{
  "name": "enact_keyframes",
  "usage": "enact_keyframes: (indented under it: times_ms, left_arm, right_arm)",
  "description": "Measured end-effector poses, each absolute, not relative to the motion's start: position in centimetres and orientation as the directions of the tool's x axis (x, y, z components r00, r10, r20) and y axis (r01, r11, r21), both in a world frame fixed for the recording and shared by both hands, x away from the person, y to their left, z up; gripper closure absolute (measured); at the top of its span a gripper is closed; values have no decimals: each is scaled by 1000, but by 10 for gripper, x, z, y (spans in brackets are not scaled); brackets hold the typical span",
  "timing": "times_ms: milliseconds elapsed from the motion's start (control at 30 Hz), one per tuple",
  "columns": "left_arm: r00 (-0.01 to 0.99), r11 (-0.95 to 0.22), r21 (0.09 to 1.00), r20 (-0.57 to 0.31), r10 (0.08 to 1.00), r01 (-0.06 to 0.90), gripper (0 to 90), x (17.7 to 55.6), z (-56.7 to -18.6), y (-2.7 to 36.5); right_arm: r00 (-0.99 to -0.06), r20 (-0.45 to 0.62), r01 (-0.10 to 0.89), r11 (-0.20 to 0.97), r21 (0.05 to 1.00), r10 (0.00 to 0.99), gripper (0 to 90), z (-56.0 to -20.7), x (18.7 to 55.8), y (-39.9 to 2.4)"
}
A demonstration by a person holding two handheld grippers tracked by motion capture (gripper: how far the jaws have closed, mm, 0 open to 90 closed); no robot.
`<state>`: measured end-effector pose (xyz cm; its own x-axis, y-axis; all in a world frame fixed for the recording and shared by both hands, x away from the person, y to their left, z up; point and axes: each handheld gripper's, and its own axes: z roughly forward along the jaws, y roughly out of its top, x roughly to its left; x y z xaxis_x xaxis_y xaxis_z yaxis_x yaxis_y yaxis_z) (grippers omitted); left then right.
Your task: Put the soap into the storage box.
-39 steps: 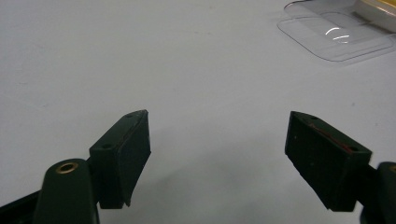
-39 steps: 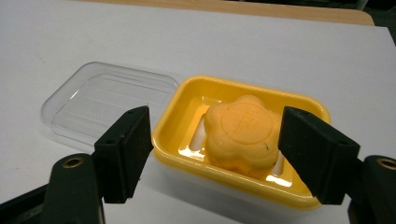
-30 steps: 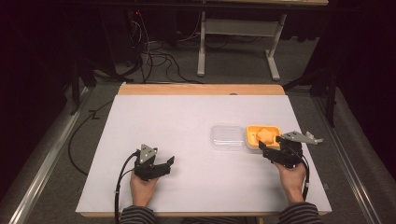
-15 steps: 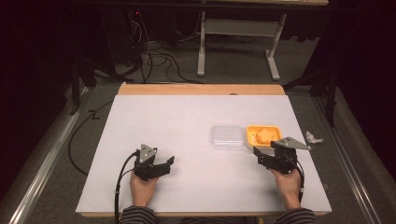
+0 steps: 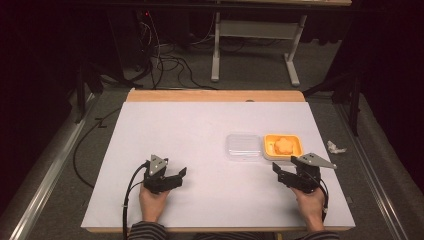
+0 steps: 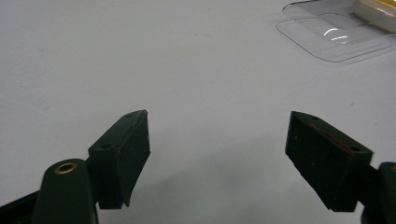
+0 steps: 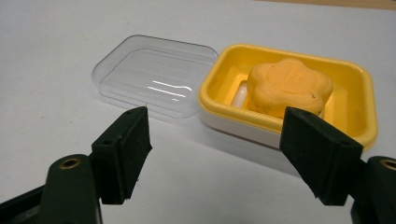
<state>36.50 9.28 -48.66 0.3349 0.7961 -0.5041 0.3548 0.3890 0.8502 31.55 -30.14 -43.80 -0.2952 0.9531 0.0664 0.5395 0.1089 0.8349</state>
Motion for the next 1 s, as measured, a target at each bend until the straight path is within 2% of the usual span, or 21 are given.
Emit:
enact_keyframes:
  times_ms: [1000]
  left_arm:
    - [332, 391, 850, -505, 797, 353, 226, 365, -487, 93]
  right_arm:
    - [-397, 49, 542, 191, 819, 917, 245, -451, 311, -267]
